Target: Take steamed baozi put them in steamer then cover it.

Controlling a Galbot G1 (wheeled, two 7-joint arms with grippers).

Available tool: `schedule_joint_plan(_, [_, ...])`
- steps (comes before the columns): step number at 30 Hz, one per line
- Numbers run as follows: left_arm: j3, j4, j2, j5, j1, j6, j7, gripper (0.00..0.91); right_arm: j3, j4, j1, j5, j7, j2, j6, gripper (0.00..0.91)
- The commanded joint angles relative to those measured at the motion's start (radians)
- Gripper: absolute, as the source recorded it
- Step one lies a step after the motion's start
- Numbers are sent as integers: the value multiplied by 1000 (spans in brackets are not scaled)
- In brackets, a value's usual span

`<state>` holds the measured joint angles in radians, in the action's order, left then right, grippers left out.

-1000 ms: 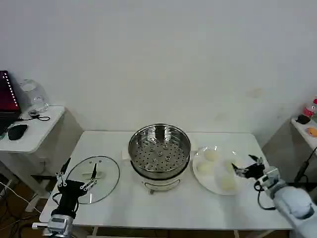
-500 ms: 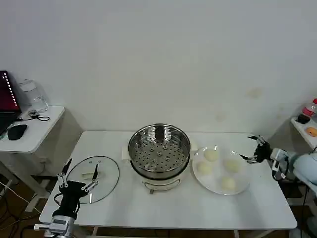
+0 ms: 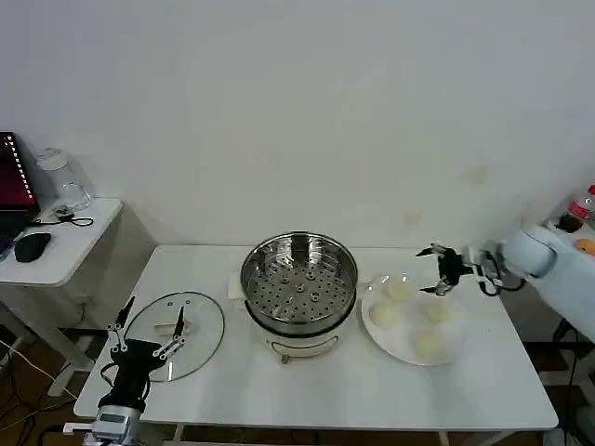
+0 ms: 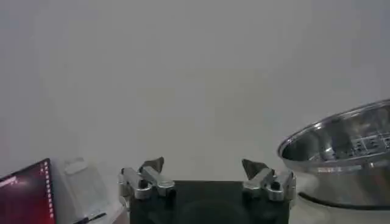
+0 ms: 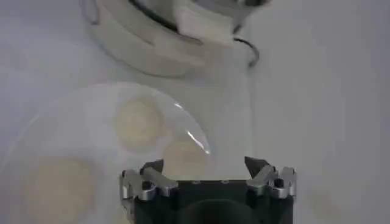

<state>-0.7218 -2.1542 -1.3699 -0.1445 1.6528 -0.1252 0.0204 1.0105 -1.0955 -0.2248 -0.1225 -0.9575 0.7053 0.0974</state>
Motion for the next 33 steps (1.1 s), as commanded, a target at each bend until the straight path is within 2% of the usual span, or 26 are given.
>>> schedule_joint_plan(1, [-1,-8,-2,-1,9,-6,1,907,240,139,-207,7,-135,133,9,907])
schedule_joint_plan(6, [-4,-7,-3,3,3,-6,-1,907,229,207,-160,58,-147,168,8,907])
schedule_joint_plan(21, [-26,11,13,16,-15,-4,-1,907,214,292,-91,62,-134,256,18,907])
schedule_joint_plan(33, [-33,8,16,16,-14,-4,-1,907,164,386,-26,88,-120,334,35,907])
